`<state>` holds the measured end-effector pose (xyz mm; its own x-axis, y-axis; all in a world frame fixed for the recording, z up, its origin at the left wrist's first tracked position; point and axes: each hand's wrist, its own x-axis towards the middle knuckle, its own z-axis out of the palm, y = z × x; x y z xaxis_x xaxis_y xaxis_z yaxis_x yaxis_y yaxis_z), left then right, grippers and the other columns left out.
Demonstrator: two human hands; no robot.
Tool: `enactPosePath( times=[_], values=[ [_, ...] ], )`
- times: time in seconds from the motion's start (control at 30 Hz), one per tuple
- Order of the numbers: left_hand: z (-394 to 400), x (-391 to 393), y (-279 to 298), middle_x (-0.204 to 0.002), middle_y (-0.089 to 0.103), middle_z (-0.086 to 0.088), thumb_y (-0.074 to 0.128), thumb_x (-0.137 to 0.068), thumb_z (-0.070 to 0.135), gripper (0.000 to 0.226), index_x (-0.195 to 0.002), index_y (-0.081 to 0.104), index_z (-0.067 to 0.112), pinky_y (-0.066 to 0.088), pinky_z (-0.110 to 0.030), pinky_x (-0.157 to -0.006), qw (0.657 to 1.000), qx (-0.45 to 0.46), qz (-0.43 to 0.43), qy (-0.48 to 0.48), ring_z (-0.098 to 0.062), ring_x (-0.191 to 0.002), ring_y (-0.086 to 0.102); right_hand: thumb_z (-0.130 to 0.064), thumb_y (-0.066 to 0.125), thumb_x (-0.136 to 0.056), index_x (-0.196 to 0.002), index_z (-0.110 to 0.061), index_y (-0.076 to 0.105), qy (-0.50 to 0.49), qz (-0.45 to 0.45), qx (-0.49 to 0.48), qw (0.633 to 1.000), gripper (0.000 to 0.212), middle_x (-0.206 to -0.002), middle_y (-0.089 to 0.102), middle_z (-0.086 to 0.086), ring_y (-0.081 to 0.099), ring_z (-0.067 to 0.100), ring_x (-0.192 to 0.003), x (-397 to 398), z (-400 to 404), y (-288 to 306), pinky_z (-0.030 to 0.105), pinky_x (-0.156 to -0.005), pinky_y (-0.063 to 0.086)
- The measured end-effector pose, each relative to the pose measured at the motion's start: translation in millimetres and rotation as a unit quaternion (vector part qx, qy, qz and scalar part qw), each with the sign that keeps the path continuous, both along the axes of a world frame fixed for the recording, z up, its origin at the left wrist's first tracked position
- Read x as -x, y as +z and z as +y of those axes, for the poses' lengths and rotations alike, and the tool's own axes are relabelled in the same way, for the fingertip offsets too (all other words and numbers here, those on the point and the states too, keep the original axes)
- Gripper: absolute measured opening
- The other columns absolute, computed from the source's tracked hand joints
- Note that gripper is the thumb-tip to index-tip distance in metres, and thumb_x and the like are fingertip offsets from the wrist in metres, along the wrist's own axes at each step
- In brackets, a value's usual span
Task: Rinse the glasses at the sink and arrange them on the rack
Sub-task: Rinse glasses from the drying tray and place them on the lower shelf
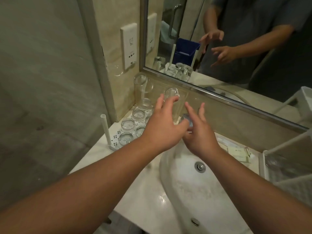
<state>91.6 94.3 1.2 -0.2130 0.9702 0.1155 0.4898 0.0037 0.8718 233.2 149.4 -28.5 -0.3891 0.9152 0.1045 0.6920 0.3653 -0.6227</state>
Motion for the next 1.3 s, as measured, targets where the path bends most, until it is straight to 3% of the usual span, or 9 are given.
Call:
enactPosePath(
  times=[0.1,0.17,0.3,0.37,0.47,0.77,1.0,1.13,1.3],
  values=[
    [9,15,1,-0.148,0.031,0.006,0.063,-0.081,0.039,0.060,-0.137,0.041,0.038,0.050,-0.037,-0.096,1.000,-0.014,0.006,0.009,-0.016,-0.116,0.056,-0.015,0.062,-0.085,-0.153,-0.043,0.019,0.003,0.019,-0.019,1.000,0.086,-0.160,0.021,0.007,0.065,0.011,-0.087,14,12,1,0.031,-0.080,0.049],
    [16,25,-2,-0.136,0.038,0.009,0.064,-0.083,0.037,0.055,-0.135,0.044,0.037,0.049,-0.030,-0.089,1.000,-0.016,0.021,0.013,-0.010,-0.105,0.058,-0.020,0.063,-0.086,-0.151,-0.041,0.025,-0.016,0.043,-0.032,0.998,0.078,-0.130,0.045,-0.001,0.059,0.007,-0.083,23,23,-1,0.030,-0.083,0.047],
    [30,48,-10,-0.122,0.050,0.006,0.063,-0.085,0.036,0.050,-0.133,0.048,0.032,0.051,-0.031,-0.082,0.999,0.011,0.045,0.027,-0.012,-0.092,0.063,-0.021,0.067,-0.083,-0.135,-0.038,0.044,-0.045,0.022,-0.045,0.998,0.059,-0.105,0.048,-0.006,0.057,0.015,-0.086,39,51,-5,0.031,-0.076,0.050],
    [36,58,-14,-0.100,0.060,0.008,0.063,-0.086,0.034,0.041,-0.126,0.052,0.031,0.053,-0.032,-0.072,0.998,0.031,0.034,0.031,-0.009,-0.078,0.063,-0.021,0.068,-0.082,-0.127,-0.034,0.051,-0.046,-0.016,-0.057,0.997,0.049,-0.103,0.048,-0.006,0.056,0.014,-0.087,48,67,-4,0.025,-0.066,0.043],
    [45,70,-21,-0.078,0.065,0.007,0.062,-0.088,0.035,0.022,-0.109,0.057,0.034,0.054,-0.032,-0.062,0.998,0.056,0.010,0.026,-0.006,-0.063,0.062,-0.021,0.068,-0.083,-0.123,-0.030,0.054,-0.041,-0.080,-0.074,0.993,0.043,-0.108,0.048,-0.005,0.057,0.018,-0.093,63,91,0,0.027,-0.070,0.040],
    [69,89,-42,-0.080,0.066,0.012,0.061,-0.088,0.035,0.016,-0.103,0.066,0.031,0.052,-0.026,-0.065,0.996,0.079,0.036,0.032,-0.001,-0.067,0.062,-0.037,0.081,-0.076,-0.148,-0.044,0.010,0.041,-0.316,-0.138,0.938,0.101,-0.155,0.027,0.011,0.065,0.027,-0.089,102,141,11,0.032,-0.057,0.050],
    [81,88,-52,-0.080,0.066,0.011,0.059,-0.088,0.030,0.013,-0.099,0.065,0.033,0.053,-0.027,-0.063,0.995,0.096,0.008,0.029,-0.002,-0.061,0.061,-0.046,0.077,-0.077,-0.144,-0.037,0.027,0.058,-0.375,-0.124,0.917,0.084,-0.131,0.048,0.006,0.063,0.026,-0.093,104,156,4,0.033,-0.061,0.048],
    [83,86,-54,-0.081,0.067,0.011,0.058,-0.087,0.026,0.015,-0.099,0.066,0.032,0.056,-0.030,-0.067,0.994,0.099,-0.011,0.031,-0.002,-0.064,0.062,-0.036,0.075,-0.081,-0.137,-0.035,0.041,0.059,-0.338,-0.104,0.934,0.066,-0.131,0.048,0.001,0.062,0.022,-0.092,100,159,-3,0.032,-0.066,0.048],
    [82,80,-50,-0.084,0.068,0.012,0.057,-0.086,0.025,0.019,-0.099,0.069,0.031,0.056,-0.029,-0.072,0.994,0.095,-0.031,0.038,-0.002,-0.067,0.062,-0.033,0.074,-0.081,-0.134,-0.036,0.044,0.054,-0.311,-0.113,0.942,0.061,-0.128,0.051,-0.003,0.062,0.020,-0.095,97,158,-6,0.029,-0.064,0.040]
  ],
)
